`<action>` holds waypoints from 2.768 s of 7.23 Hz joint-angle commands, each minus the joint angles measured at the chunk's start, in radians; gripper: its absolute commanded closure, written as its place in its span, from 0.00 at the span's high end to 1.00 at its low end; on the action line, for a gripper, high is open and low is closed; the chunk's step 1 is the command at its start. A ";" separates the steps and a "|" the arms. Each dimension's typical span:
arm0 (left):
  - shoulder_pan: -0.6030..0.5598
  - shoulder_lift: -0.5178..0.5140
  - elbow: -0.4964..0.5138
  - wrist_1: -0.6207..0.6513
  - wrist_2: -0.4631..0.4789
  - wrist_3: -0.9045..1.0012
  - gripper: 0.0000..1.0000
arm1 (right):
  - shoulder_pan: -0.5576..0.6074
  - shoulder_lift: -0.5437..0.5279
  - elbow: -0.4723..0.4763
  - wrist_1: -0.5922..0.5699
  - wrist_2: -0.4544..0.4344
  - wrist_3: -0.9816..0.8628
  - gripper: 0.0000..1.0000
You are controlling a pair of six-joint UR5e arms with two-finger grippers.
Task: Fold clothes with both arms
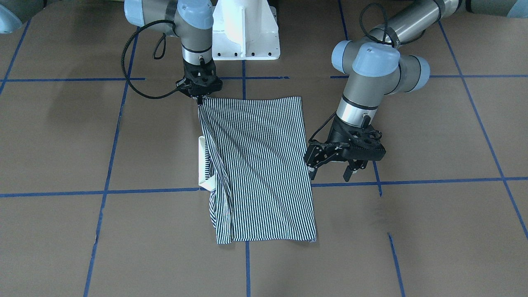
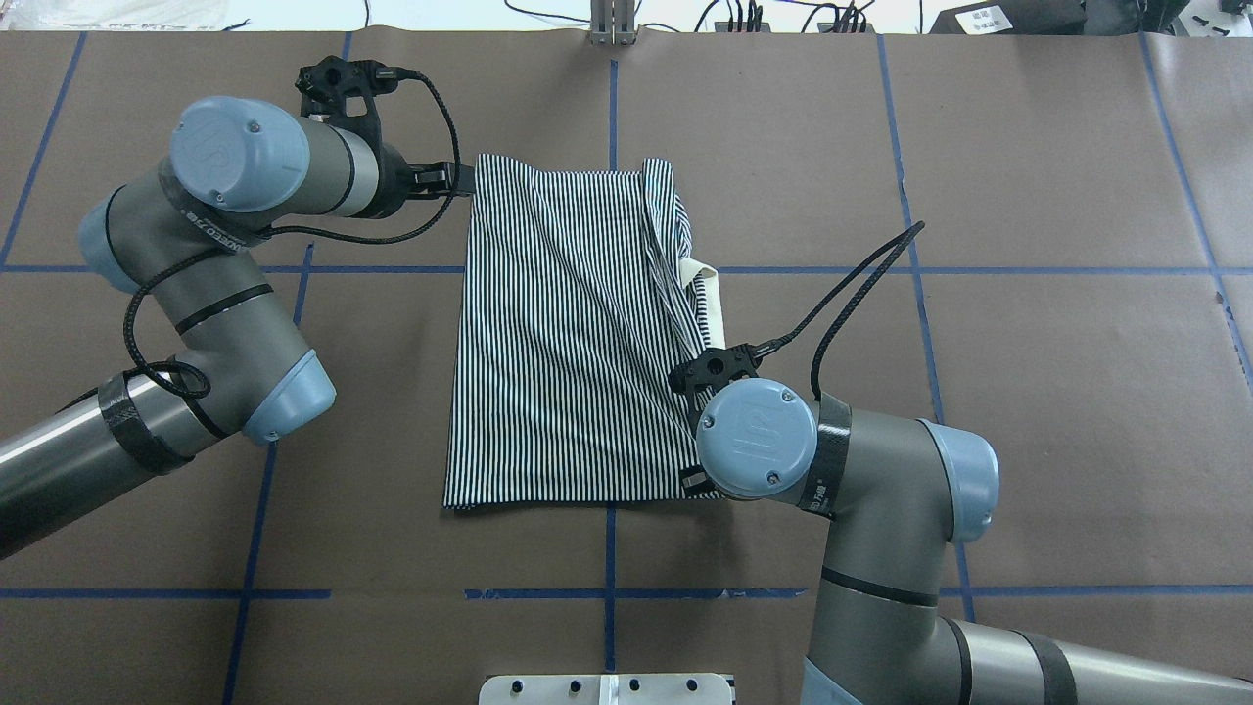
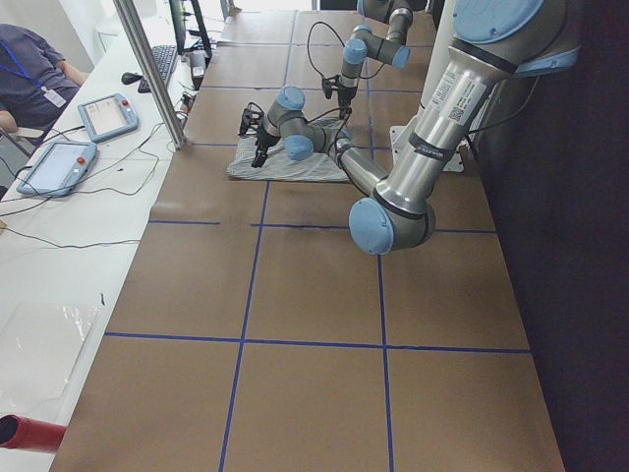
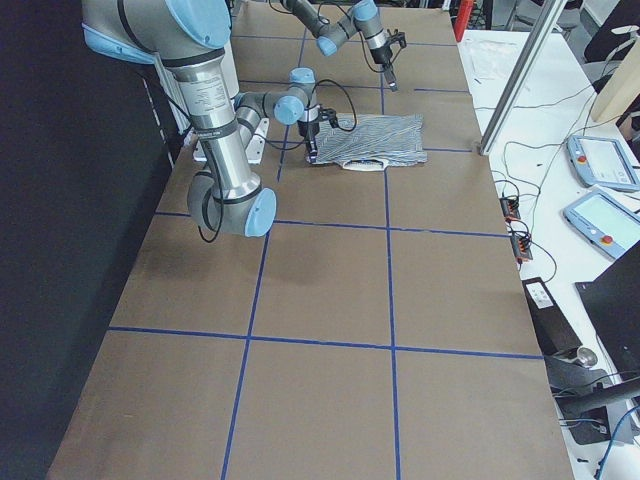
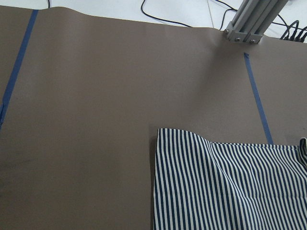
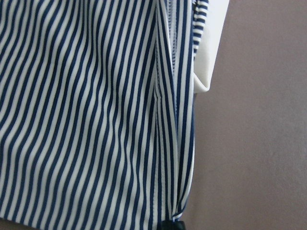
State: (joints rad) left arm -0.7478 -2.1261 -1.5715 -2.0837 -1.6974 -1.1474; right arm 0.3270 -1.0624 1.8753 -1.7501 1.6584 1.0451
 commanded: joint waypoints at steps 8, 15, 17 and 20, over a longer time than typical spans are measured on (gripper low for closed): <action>-0.001 -0.005 0.001 -0.001 -0.001 0.002 1.00 | 0.213 0.224 -0.273 0.020 0.004 -0.177 1.00; -0.002 -0.005 0.002 -0.001 -0.002 0.002 1.00 | 0.250 0.274 -0.489 0.222 0.087 -0.185 1.00; -0.002 -0.005 0.001 -0.002 -0.002 0.000 1.00 | 0.250 0.262 -0.492 0.218 0.087 -0.185 1.00; -0.001 -0.014 0.001 -0.002 -0.002 -0.002 1.00 | 0.294 0.221 -0.486 0.198 0.093 -0.217 1.00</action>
State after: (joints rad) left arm -0.7500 -2.1347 -1.5708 -2.0861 -1.6996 -1.1477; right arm 0.5944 -0.8177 1.3850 -1.5427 1.7483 0.8493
